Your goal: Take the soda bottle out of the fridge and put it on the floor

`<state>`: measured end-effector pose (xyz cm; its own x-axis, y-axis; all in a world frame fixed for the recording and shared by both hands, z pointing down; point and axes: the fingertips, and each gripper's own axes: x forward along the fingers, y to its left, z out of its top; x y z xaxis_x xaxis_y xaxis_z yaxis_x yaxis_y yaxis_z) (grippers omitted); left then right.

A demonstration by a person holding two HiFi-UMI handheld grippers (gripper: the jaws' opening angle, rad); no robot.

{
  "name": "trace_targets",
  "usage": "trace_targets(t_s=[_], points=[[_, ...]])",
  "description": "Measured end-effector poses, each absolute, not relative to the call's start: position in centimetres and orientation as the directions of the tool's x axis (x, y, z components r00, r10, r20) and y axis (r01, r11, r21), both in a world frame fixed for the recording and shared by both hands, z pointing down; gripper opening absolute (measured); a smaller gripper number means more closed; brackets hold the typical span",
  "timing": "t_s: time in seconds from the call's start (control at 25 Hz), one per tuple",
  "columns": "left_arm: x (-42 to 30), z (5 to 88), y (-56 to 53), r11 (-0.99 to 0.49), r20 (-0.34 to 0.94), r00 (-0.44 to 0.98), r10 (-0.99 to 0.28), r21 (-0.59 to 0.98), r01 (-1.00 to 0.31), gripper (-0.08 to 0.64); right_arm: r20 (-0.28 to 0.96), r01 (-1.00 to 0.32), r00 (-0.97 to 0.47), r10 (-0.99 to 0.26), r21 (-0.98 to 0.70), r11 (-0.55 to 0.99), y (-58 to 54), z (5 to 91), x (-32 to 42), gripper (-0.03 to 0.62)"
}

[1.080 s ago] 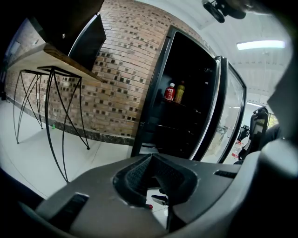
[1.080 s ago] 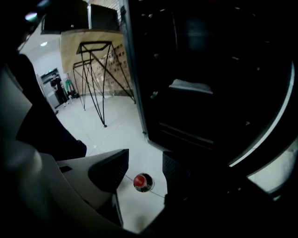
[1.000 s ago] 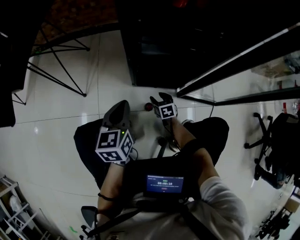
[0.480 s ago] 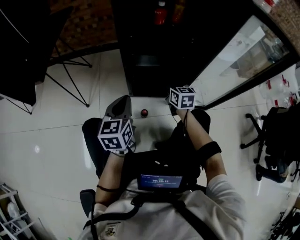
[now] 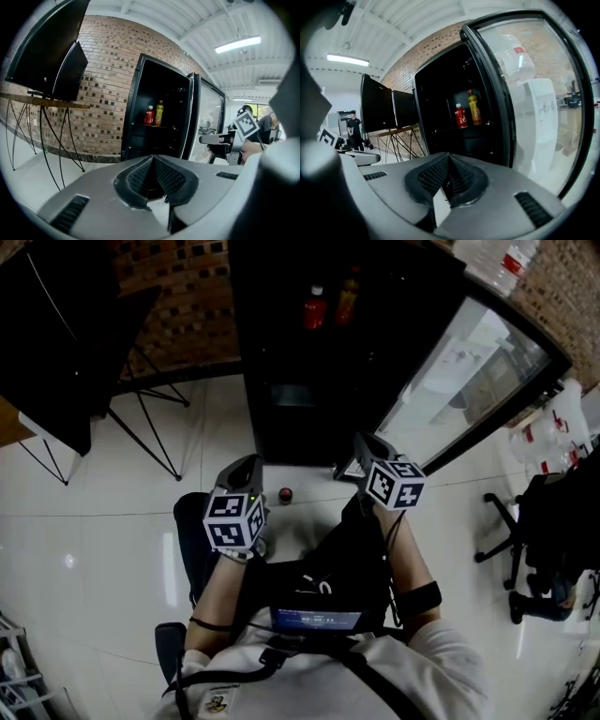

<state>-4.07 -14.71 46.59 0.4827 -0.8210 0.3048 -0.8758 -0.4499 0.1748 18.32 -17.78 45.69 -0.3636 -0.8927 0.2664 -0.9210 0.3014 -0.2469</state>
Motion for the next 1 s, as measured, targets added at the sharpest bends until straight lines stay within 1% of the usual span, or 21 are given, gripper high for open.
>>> trace_targets(t_s=[0.2, 0.52, 0.8, 1.0], points=[[-4.1, 46.3, -14.9, -0.449, 0.288, 0.473, -0.833, 0.147, -0.881, 0.002, 0.237, -0.917, -0.381, -0.894, -0.223, 0.332, -15.8, 44.9, 19.1, 0.000], [-4.2, 45.9, -15.1, -0.445, 0.296, 0.465, -0.834, 0.136, -0.885, 0.002, 0.241, -0.908, -0.402, -0.883, -0.233, 0.349, -14.1, 44.1, 19.7, 0.000], [-3.8, 45.9, -15.5, -0.441, 0.294, 0.462, -0.836, 0.138, -0.887, 0.002, 0.249, -0.911, -0.395, -0.884, -0.228, 0.342, -14.4, 44.3, 20.3, 0.000], [-3.8, 46.1, -15.5, -0.440, 0.299, 0.462, -0.835, 0.140, -0.887, 0.002, 0.241, -0.925, -0.371, -0.897, -0.185, 0.332, -14.3, 44.0, 20.3, 0.000]])
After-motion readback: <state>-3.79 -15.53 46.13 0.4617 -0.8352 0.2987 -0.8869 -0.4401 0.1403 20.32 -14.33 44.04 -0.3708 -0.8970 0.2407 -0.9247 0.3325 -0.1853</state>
